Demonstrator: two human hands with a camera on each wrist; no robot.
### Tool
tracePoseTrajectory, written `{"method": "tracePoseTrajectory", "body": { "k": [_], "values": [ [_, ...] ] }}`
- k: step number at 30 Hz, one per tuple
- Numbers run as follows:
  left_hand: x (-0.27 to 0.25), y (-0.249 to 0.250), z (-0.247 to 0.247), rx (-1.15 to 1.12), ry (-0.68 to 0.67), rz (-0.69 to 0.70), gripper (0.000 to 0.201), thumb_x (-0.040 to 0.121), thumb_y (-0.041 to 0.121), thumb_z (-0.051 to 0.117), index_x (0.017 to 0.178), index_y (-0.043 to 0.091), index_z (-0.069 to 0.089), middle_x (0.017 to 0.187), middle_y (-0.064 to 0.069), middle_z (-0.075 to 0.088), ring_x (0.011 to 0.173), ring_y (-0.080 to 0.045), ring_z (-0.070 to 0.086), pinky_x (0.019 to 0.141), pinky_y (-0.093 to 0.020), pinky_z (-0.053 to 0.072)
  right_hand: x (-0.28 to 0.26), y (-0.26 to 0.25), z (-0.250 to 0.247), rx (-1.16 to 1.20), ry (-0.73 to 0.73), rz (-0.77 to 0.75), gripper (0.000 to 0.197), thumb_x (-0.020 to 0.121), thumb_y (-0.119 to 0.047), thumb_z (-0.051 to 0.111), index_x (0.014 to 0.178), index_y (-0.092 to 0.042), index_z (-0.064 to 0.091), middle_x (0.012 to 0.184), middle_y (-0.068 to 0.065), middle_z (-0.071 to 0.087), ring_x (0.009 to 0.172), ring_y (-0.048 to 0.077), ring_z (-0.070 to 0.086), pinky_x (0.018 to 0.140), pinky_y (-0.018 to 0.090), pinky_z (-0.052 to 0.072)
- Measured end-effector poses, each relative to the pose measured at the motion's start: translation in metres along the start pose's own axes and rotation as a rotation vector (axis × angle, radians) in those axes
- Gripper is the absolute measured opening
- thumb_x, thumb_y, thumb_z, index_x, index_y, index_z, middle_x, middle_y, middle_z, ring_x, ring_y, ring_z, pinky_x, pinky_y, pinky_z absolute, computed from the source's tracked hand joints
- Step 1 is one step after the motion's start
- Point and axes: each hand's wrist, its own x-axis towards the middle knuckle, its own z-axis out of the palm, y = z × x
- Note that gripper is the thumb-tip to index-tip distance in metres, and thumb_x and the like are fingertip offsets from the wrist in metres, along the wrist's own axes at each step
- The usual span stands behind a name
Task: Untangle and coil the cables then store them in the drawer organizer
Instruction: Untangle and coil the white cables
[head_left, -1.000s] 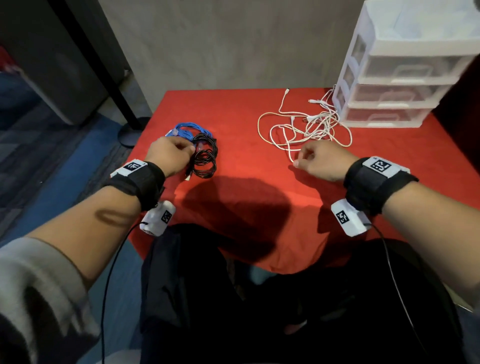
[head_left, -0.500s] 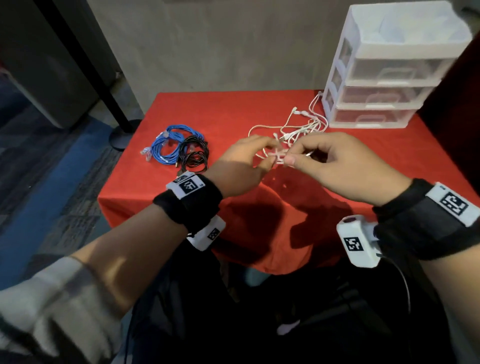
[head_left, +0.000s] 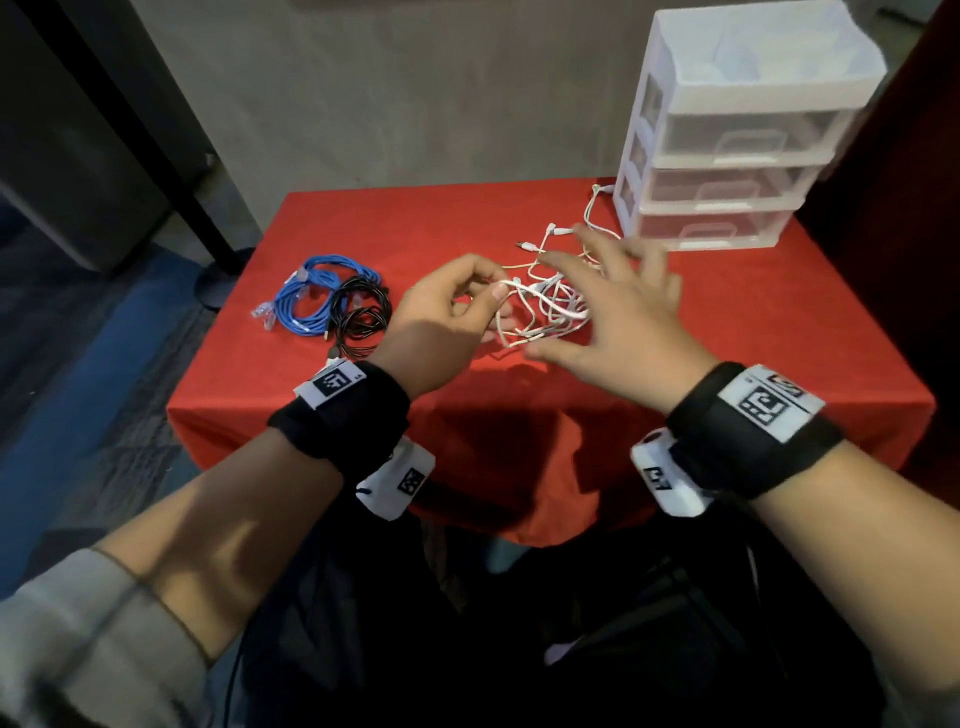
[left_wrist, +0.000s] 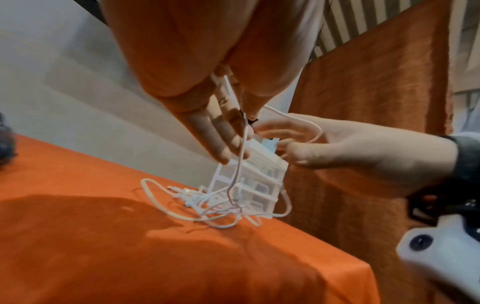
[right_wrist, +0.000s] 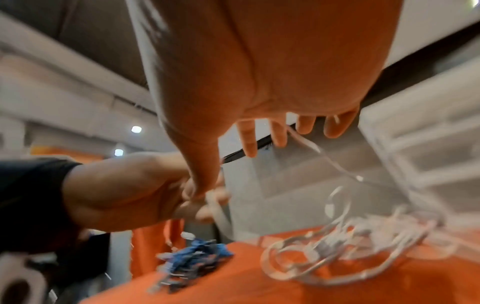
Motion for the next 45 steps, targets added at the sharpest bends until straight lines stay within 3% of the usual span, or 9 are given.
{"method": "tracePoseTrajectory", "body": {
  "k": [6,16,24,27,30,33,35,40,45],
  "values": [
    [-0.004,0.049,-0.001,-0.169,0.048,0.139,0.012,0.104,0.006,0.051,0.096,0.015,0.055,0.079,-0.005,0.061,0.069,-0.016,0.065,0.067,-0.037,0.058,0.032,-0.005,0.049,0.205,-0.187,0.055,0.017,0.095,-0.052,0.061,0.097,-0.036,0.068,0.091,-0.015,0.063,0.121,0.025,0.051,0.099,0.043,0.033],
    [0.004,0.091,-0.114,-0.288,0.542,0.266,0.005,0.093,0.012,0.054,0.092,0.015,0.051,0.065,0.003,0.043,0.053,-0.011,0.033,0.047,-0.027,0.031,0.048,0.082,0.053,0.157,-0.091,0.16,0.019,0.102,-0.04,0.05,0.092,-0.025,0.057,0.088,0.001,0.057,0.119,0.035,0.046,0.101,0.052,0.039],
    [0.005,0.065,-0.114,-0.225,0.647,0.145,0.005,0.092,0.017,0.055,0.089,0.02,0.053,0.067,0.002,0.044,0.05,-0.01,0.032,0.043,-0.026,0.026,0.051,0.084,0.023,0.284,-0.096,0.108,0.024,0.103,-0.045,0.045,0.103,-0.027,0.061,0.09,0.001,0.068,0.1,0.035,0.058,0.089,0.044,0.046],
    [0.007,0.055,-0.126,-0.19,0.786,0.044,0.006,0.086,0.018,0.058,0.083,0.021,0.055,0.064,0.003,0.046,0.048,-0.011,0.035,0.042,-0.026,0.024,0.038,0.067,0.011,0.298,0.151,0.147,0.02,0.102,-0.04,0.04,0.105,-0.03,0.057,0.084,-0.01,0.067,0.1,0.026,0.06,0.11,0.064,0.032],
    [0.007,0.042,-0.138,-0.21,0.891,-0.026,0.003,0.081,0.019,0.056,0.079,0.022,0.056,0.064,0.001,0.048,0.049,-0.017,0.04,0.043,-0.029,0.025,0.026,0.04,-0.004,0.317,0.4,0.045,0.024,0.101,-0.022,0.04,0.116,-0.028,0.058,0.089,-0.013,0.07,0.106,0.014,0.059,0.118,0.061,0.019],
    [0.005,0.028,-0.134,-0.153,0.818,-0.157,0.01,0.085,0.014,0.052,0.087,0.018,0.06,0.066,0.001,0.049,0.05,-0.011,0.044,0.046,-0.026,0.031,0.025,0.021,-0.017,0.41,0.308,-0.058,0.02,0.103,-0.026,0.04,0.112,-0.025,0.058,0.078,-0.005,0.066,0.082,0.023,0.064,0.092,0.051,0.047],
    [0.002,0.023,-0.126,-0.072,0.744,-0.26,0.024,0.089,0.009,0.05,0.105,0.013,0.067,0.076,0.006,0.056,0.06,-0.003,0.052,0.055,-0.021,0.04,0.026,0.017,-0.023,0.351,0.247,-0.093,0.016,0.104,-0.025,0.043,0.109,-0.023,0.058,0.074,-0.005,0.059,0.072,0.028,0.059,0.073,0.042,0.045],
    [-0.011,0.035,-0.097,0.086,0.667,-0.12,0.036,0.089,0.002,0.046,0.112,0.018,0.068,0.094,0.009,0.064,0.064,0.011,0.055,0.067,-0.01,0.043,0.025,0.004,-0.027,0.203,0.146,-0.182,0.013,0.105,-0.021,0.049,0.106,-0.021,0.062,0.059,-0.011,0.048,0.059,0.017,0.043,0.079,0.033,0.031],
    [-0.029,0.066,-0.037,0.368,0.051,0.058,0.028,0.106,0.03,0.047,0.102,0.02,0.073,0.082,0.013,0.064,0.07,0.009,0.055,0.067,-0.011,0.042,0.026,-0.013,-0.028,0.178,0.106,-0.251,0.01,0.105,-0.024,0.051,0.102,-0.021,0.061,0.056,-0.007,0.043,0.052,0.015,0.035,0.075,0.032,0.027]
  ]
}}
